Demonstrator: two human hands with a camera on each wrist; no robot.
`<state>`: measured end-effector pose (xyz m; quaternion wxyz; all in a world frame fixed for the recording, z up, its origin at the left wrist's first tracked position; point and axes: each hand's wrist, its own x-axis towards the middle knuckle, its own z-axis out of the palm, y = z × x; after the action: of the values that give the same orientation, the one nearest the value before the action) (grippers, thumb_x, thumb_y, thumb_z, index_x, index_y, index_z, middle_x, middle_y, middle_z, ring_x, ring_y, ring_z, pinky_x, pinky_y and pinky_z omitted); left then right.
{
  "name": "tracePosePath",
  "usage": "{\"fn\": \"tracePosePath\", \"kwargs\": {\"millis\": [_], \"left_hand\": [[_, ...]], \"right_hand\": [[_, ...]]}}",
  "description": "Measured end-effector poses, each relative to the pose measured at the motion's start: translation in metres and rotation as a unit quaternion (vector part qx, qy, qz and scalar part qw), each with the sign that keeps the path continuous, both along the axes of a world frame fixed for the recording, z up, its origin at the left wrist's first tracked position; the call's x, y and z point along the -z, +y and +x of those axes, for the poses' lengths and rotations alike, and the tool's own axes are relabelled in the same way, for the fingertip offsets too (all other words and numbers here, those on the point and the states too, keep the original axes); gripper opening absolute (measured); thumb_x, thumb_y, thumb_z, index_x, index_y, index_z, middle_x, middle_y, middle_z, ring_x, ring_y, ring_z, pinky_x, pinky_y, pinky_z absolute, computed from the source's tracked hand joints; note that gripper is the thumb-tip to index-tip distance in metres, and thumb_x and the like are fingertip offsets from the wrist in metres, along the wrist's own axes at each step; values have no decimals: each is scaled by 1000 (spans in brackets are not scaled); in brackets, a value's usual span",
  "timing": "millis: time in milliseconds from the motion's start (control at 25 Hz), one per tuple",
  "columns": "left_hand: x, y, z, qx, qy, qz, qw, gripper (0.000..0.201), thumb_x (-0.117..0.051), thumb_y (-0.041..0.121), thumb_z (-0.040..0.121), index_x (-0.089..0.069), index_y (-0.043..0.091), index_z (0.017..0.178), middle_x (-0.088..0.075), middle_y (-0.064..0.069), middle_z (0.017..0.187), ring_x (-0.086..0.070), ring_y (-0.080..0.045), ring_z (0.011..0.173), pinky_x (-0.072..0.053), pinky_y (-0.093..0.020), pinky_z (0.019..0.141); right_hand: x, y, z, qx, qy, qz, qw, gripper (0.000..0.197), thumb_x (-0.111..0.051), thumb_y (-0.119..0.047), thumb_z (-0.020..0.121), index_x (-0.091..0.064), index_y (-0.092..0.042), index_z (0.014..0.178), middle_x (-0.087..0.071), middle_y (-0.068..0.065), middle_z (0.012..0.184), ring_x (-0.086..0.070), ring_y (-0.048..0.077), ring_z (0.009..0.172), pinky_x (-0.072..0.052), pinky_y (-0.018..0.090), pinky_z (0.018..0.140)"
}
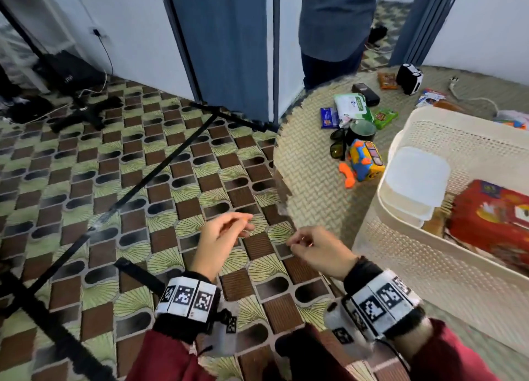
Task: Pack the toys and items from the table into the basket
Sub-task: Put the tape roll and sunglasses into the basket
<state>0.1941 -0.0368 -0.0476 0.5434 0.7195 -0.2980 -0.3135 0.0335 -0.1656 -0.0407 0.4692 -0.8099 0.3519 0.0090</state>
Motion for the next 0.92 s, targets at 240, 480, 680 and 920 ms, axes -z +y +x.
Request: {"fn": "tracePosePath", "kwargs": {"millis": [240,480,680,920], "left_hand": [[27,-33,42,56,22,59,996,18,-53,12,95,-67,19,103,-72,1,93,-66,-7,84,-47,-11,66],[36,-109,103,123,35,86,988,18,-53,9,95,-69,15,100,-73,-2,89,-68,-17,90,-53,-21,80],[38,-187,150,202,-20,126,971,16,-57,18,91,-70,27,95,-73,6,91,-67,-9,91,-50,-24,80],[45,-271,168,288,-25,143,947,14,-57,17,93,-69,26,95,-73,8,89,-65,-2,89,-47,-13,75]], "right_hand": [[46,-25,33,57,37,45,997,19,-52,-14,94,-66,-3,101,-66,7,95,-50,3,65,-36,6,48],[77,-97,74,223,20,91,970,10,-57,-15,91,-65,-12,85,-64,3,78,-56,10,62,-44,15,53],[88,-154,95,308,8,85,948,13,-57,-12,89,-66,-4,83,-63,9,73,-57,19,64,-47,33,62],[99,-181,97,369,21,86,925,24,-56,-9,88,-62,-23,70,-60,-6,64,-58,11,61,-47,24,58]]}}
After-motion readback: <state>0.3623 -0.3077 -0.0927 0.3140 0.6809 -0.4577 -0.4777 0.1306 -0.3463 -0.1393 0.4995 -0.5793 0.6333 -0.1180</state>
